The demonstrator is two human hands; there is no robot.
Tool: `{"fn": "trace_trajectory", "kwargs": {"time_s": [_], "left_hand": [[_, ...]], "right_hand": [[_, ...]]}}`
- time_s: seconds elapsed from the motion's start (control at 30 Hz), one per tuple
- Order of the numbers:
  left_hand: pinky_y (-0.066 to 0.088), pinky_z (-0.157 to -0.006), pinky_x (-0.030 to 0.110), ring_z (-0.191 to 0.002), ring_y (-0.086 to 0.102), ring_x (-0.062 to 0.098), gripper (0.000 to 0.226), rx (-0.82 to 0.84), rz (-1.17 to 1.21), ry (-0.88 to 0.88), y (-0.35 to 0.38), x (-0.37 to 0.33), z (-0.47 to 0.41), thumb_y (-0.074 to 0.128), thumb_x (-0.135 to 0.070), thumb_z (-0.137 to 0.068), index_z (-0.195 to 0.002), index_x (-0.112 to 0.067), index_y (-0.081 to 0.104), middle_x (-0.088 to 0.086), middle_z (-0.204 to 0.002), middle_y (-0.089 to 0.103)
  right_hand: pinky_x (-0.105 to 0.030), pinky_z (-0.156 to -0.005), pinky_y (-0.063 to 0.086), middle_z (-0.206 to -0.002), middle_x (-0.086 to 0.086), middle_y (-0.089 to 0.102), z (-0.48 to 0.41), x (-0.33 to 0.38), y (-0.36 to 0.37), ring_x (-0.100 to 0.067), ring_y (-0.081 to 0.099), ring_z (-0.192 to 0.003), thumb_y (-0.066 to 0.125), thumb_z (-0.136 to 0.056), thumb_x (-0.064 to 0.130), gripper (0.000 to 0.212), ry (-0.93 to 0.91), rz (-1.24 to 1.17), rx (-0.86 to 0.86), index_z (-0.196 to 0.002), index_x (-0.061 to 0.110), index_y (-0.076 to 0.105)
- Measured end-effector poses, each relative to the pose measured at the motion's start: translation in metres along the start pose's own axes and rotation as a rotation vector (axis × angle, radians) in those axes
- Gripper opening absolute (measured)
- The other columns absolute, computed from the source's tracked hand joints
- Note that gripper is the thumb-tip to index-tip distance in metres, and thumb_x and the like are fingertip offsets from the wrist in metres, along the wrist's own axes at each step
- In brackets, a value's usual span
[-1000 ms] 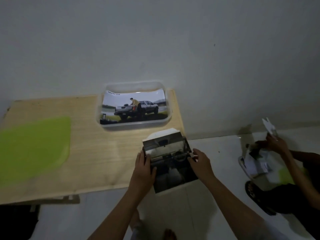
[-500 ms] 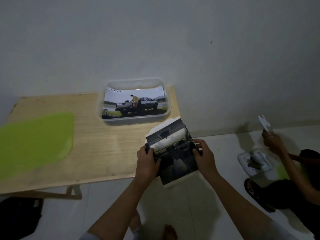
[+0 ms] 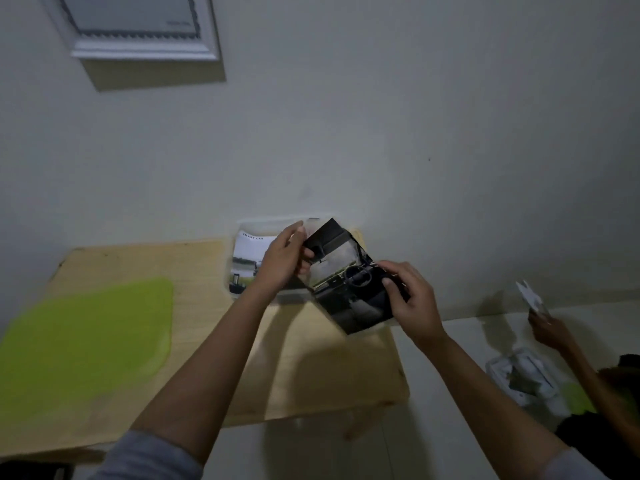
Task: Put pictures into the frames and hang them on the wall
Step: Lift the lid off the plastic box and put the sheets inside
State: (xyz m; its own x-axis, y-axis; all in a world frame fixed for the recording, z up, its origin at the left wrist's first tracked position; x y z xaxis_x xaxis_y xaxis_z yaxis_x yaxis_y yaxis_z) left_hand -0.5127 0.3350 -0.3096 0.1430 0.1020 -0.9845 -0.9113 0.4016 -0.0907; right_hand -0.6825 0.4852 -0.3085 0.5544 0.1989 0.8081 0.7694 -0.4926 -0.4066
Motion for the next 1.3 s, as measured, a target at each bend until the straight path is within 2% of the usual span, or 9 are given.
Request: {"fn": "trace_trajectory", "kwargs": {"time_s": [0.13,0.3,0.43,0.63,0.87,1.0,1.1,1.17,1.3], "left_hand": [[0.05,-0.048,0.018,-0.058,0.056,0.018,0.034,0.0,0.061,0.013,-0.03,-0.031,-0.012,0.037,-0.034,-0.099,-0.115,-0.009,0.054,0.011,-0.079,0.059],[0.058,-0.069,0.023,-0.085,0.067,0.026,0.036,-0.003,0.155,-0.044,-0.073,-0.037,-0.032,0.047,-0.037,-0.095,-0.107,-0.004,0.059,0.015,-0.096,0.066],[0.057,-0.071,0.02,-0.081,0.065,0.018,0.016,-0.003,0.179,-0.066,-0.098,-0.018,-0.046,0.054,-0.012,-0.093,-0.104,-0.001,0.058,0.019,-0.1,0.062],[0.055,-0.066,0.013,-0.08,0.062,0.014,0.044,-0.1,0.071,-0.178,-0.117,0.053,-0.066,0.059,-0.004,-0.088,-0.13,0.002,0.047,0.019,-0.117,0.056],[0.053,-0.058,0.013,-0.07,0.063,0.016,0.046,-0.224,-0.008,-0.28,-0.115,0.111,-0.085,0.059,0.003,-0.086,-0.13,0.003,0.046,0.02,-0.114,0.06],[0.054,-0.06,0.018,-0.069,0.059,0.021,0.043,-0.285,-0.064,-0.325,-0.113,0.131,-0.095,0.058,0.006,-0.085,-0.127,0.003,0.049,0.017,-0.104,0.061],[0.054,-0.086,0.036,-0.086,0.062,0.028,0.044,-0.301,-0.144,-0.36,-0.112,0.139,-0.101,0.06,0.003,-0.083,-0.126,0.0,0.052,0.017,-0.109,0.061],[0.05,-0.093,0.043,-0.098,0.062,0.032,0.045,-0.286,-0.214,-0.375,-0.111,0.144,-0.104,0.061,0.001,-0.082,-0.127,-0.002,0.052,0.018,-0.116,0.061],[0.046,-0.093,0.032,-0.112,0.055,0.031,0.054,-0.219,-0.408,-0.405,-0.098,0.148,-0.108,0.061,0.001,-0.081,-0.133,-0.004,0.046,0.017,-0.128,0.055]], "right_hand": [[-0.026,-0.08,0.051,-0.098,0.008,0.058,-0.038,0.021,0.011,-0.005,0.058,-0.094,0.048,-0.09,0.005,0.031,-0.14,0.139,0.002,-0.113,0.019,0.063],[-0.023,-0.073,0.048,-0.097,0.005,0.057,-0.074,0.034,0.038,-0.009,0.056,-0.088,0.053,-0.082,-0.011,0.044,-0.279,0.231,0.024,-0.113,0.017,0.065],[-0.027,-0.077,0.047,-0.098,-0.003,0.061,-0.082,0.02,0.072,-0.013,0.055,-0.09,0.053,-0.081,-0.008,0.04,-0.304,0.276,0.08,-0.111,0.014,0.067],[-0.03,-0.068,0.049,-0.091,-0.009,0.065,-0.086,-0.027,0.119,-0.016,0.058,-0.083,0.049,-0.084,0.004,0.028,-0.314,0.276,0.21,-0.1,0.006,0.071],[-0.022,-0.075,0.052,-0.099,-0.003,0.065,-0.095,-0.095,0.156,-0.007,0.057,-0.087,0.048,-0.085,0.02,0.029,-0.127,0.244,0.452,-0.102,0.014,0.071],[-0.02,-0.08,0.049,-0.101,0.0,0.062,-0.097,-0.121,0.165,-0.009,0.058,-0.089,0.062,-0.084,0.013,0.022,-0.004,0.203,0.553,-0.103,0.017,0.071],[-0.016,-0.083,0.045,-0.103,0.002,0.058,-0.098,-0.133,0.168,-0.007,0.054,-0.092,0.07,-0.08,0.015,0.024,0.086,0.202,0.627,-0.103,0.02,0.07],[-0.021,-0.086,0.045,-0.105,0.001,0.058,-0.097,-0.14,0.17,-0.008,0.053,-0.094,0.073,-0.078,0.019,0.024,0.129,0.212,0.666,-0.102,0.02,0.07],[-0.027,-0.089,0.044,-0.109,-0.002,0.058,-0.094,-0.151,0.175,-0.011,0.05,-0.099,0.072,-0.078,0.025,0.029,0.192,0.276,0.759,-0.106,0.019,0.068]]}}
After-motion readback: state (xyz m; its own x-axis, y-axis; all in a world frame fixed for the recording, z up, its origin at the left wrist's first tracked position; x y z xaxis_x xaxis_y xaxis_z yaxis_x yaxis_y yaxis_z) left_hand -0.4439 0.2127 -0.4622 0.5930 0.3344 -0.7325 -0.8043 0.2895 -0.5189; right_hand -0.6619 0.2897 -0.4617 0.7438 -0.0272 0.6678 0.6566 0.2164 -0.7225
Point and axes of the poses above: each hand's wrist, its own z-axis away from the middle knuckle, its own y-axis out of the palm, x = y × z, the point moved 7 cm from there along -z, towards the middle knuckle
